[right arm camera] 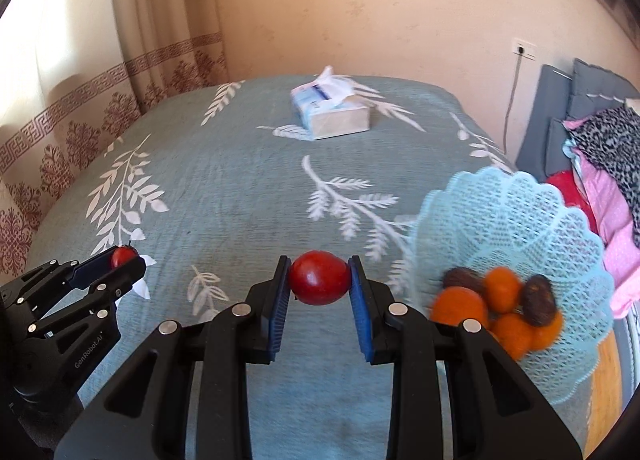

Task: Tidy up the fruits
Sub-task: 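Carry both tomatoes into the blue basket and open both tools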

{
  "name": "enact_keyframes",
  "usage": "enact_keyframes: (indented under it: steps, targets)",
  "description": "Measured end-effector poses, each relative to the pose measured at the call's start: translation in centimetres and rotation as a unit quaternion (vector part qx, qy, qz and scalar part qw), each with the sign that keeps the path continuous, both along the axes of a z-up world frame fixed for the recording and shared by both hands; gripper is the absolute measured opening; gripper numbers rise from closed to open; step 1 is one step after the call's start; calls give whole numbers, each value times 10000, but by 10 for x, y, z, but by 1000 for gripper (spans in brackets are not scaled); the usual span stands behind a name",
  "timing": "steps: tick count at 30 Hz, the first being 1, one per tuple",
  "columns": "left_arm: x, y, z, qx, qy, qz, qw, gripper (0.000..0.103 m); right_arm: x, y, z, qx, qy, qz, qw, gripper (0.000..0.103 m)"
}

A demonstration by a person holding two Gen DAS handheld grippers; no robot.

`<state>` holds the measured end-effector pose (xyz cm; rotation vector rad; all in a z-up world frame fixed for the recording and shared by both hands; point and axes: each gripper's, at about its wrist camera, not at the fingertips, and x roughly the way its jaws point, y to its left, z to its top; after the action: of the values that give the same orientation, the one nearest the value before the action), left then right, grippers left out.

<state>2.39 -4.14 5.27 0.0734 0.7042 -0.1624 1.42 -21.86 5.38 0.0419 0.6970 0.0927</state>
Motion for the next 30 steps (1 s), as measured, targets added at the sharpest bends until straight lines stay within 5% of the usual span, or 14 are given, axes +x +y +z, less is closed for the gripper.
enact_keyframes:
  steps: [25, 30]
  targets:
    - [-11, -100, 23, 155, -182, -985, 9948, 26, -47, -134, -13, 472, 11, -1247, 9911, 30]
    - [-12, -121, 28, 116, -194, -1235, 9921, 26, -54, -148, -13, 659, -50, -1431, 9875, 42]
